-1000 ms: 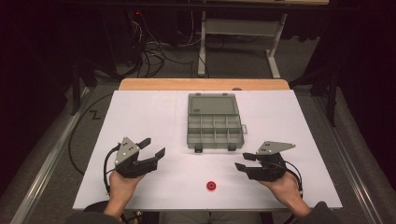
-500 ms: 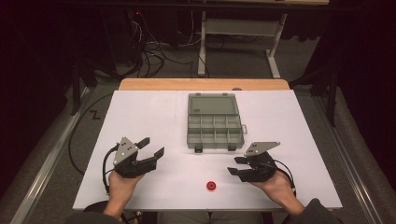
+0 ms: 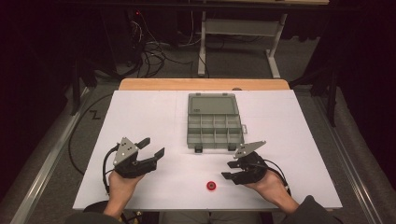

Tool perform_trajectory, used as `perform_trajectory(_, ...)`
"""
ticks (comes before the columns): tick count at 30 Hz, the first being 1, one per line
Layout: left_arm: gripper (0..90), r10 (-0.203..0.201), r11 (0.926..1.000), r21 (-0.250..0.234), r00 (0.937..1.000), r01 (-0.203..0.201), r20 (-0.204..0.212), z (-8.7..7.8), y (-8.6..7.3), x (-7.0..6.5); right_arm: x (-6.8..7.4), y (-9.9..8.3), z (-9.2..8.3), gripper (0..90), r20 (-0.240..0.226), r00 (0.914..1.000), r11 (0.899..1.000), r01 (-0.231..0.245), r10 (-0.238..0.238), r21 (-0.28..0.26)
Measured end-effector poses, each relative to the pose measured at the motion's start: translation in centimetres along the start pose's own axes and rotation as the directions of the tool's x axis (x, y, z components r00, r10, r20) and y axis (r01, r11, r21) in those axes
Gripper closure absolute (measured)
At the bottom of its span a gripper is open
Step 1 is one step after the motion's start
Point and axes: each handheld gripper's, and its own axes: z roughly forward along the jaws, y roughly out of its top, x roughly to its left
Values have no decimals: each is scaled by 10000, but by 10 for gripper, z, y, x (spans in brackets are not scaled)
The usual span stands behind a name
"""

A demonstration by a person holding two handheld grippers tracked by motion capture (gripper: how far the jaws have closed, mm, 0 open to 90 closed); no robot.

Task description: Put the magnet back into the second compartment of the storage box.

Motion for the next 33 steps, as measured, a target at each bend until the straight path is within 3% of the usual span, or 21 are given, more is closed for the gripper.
perform_trajectory(33,333,-2,10000,33,10000,2,-10,1,0,0,29,18,22,544,-342,9939,9891,1075,-1046,1006)
